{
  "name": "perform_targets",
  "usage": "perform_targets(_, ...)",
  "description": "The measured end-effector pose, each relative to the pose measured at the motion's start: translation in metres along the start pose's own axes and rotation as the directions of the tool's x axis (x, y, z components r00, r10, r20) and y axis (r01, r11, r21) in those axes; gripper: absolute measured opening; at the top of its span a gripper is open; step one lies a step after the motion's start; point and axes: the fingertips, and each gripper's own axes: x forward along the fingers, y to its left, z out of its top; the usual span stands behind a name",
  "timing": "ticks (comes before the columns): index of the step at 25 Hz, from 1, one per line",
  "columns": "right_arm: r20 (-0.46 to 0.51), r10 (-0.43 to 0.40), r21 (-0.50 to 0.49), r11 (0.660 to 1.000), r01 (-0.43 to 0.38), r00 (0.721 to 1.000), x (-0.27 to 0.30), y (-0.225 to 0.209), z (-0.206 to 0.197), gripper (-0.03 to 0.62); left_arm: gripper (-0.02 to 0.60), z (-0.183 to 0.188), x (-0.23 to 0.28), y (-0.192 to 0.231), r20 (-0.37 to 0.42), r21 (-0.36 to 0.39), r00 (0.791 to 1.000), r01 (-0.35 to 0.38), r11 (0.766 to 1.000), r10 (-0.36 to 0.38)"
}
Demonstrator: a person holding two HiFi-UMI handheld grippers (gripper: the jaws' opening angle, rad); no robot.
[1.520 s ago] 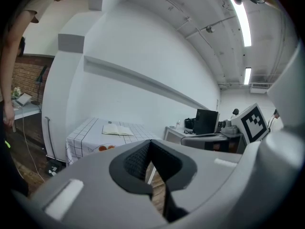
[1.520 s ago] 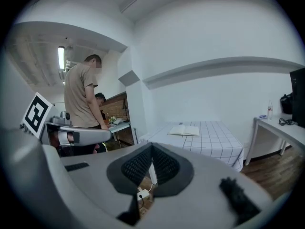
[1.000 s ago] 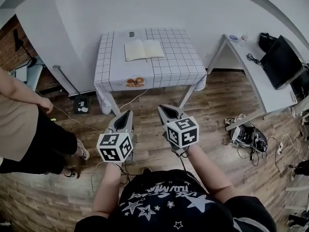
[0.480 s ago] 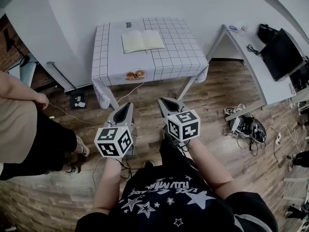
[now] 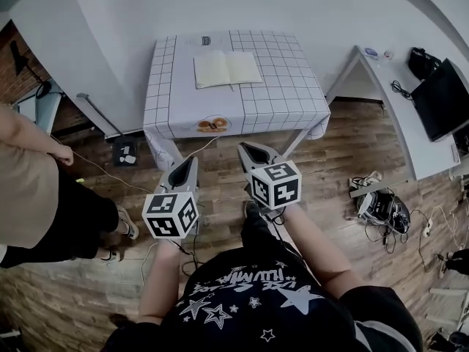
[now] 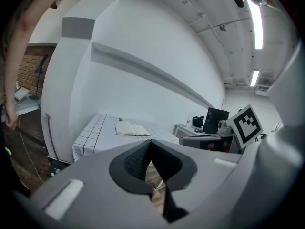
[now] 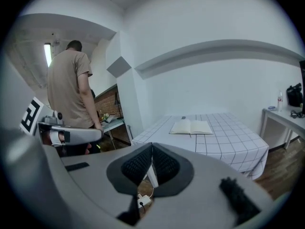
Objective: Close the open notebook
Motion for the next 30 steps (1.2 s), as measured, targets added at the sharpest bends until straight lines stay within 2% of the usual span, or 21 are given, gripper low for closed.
perform_targets(4,-0.013,0.031,-0.016,0.999,-0.031,0.999,0.023,-0.022,0.009,0.014,0.009,0.010,0.031,0.008,0.001,-0.008,1.000,-0.027,1.000,0.027)
perform_targets(14,-0.025,0.077,0.016,0.997,-0.077,0.997,0.069,-0.094,0.037,0.014,0.009,0.028,0.102,0.009,-0.021,-0.020,0.996,-0.088,0.996,0.088)
perform_targets(18,-0.027,0.097,0.013,0.995,-0.096,0.995,0.080,-0.117,0.045,0.014,0.009,0.034,0.124,0.006,-0.028,-0.005,0.993,-0.113,0.994,0.113)
perform_targets(27,-0.051,0.157,0.008,0.988,-0.156,0.986,0.105,-0.155,0.049,0.014,0.009,0.047,0.172,0.003,-0.028,0.005,0.987,-0.158,0.987,0.158)
perform_targets(30,-0.060,0.183,0.007,0.983,-0.183,0.981,0.114,-0.163,0.051,0.014,0.009,0.049,0.179,0.008,-0.027,-0.003,0.980,-0.195,0.981,0.195)
